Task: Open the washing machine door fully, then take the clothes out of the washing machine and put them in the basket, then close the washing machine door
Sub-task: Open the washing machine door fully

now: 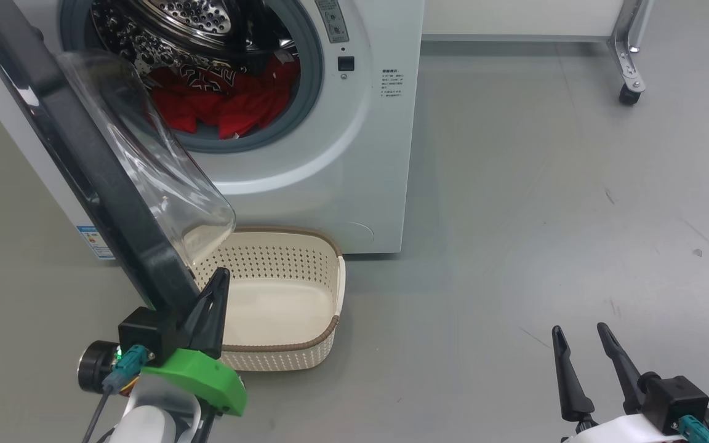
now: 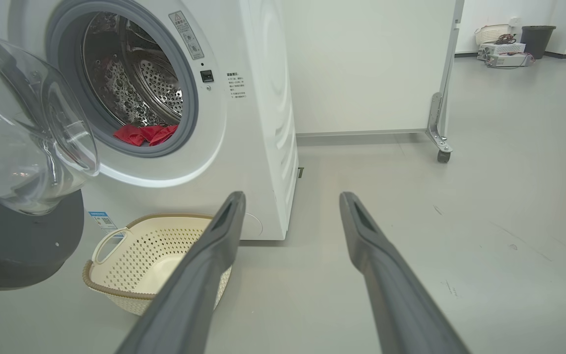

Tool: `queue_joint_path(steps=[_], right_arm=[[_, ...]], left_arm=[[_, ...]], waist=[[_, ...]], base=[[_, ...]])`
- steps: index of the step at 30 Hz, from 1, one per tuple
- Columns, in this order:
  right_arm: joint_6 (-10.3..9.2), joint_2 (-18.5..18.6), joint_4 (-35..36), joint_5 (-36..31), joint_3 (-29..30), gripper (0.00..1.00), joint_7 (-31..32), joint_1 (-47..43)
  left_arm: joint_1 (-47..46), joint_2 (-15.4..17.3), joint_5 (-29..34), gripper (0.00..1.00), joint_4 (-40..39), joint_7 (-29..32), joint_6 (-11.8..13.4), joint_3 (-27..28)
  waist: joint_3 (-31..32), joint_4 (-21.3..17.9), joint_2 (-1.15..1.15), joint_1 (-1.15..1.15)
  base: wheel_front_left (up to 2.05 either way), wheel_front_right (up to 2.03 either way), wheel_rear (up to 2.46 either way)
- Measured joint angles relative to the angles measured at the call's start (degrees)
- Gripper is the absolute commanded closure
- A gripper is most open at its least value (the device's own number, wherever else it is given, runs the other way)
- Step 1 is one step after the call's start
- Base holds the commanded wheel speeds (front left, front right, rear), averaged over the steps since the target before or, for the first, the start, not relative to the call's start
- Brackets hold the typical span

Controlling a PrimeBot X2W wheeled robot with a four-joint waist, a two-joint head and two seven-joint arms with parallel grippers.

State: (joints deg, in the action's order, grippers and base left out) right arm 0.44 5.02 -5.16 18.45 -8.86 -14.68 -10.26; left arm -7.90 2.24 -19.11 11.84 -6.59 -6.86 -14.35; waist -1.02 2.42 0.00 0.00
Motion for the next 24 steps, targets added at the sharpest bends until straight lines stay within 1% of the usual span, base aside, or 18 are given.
queue_joint_path(steps=[5, 7, 11, 17, 24], right_arm=[[0.14, -0.12, -0.03, 0.0, 0.43, 0.0, 0.0, 0.0], [0.67, -0.44, -0.2, 0.16, 0.6, 0.0, 0.0, 0.0], [0.67, -0.87, -0.11, 0.18, 1.89, 0.0, 0.0, 0.0], [1.02, -0.93, -0.2, 0.18, 2.21, 0.0, 0.0, -0.01], [1.49, -0.93, -0.31, 0.16, 2.8, 0.0, 0.0, -0.01]], left_arm=[[-0.01, 0.0, -0.08, 1.0, 1.74, -0.07, 0.53, 1.18], [-0.02, 0.0, -0.15, 1.0, 2.37, -0.12, 0.59, 1.38], [-0.43, -0.02, -0.35, 1.0, 3.25, -0.71, 0.59, 1.15], [-1.31, -0.21, -0.77, 1.0, 4.45, -1.81, 0.58, 0.67], [-2.16, -0.78, -1.09, 1.0, 5.88, -3.09, 0.52, -0.26]], waist=[[-0.4, -0.09, 0.0, 0.0], [-0.55, -0.06, 0.0, 0.0], [-0.85, 0.51, 0.0, 0.0], [-1.2, 2.34, 0.0, 0.0], [-1.38, 5.45, 0.0, 0.0]], base=[[0.0, 0.0, 0.0], [0.0, 0.0, 0.0], [0.0, 0.0, 0.0], [0.0, 0.0, 0.0], [0.0, 0.0, 0.0]])
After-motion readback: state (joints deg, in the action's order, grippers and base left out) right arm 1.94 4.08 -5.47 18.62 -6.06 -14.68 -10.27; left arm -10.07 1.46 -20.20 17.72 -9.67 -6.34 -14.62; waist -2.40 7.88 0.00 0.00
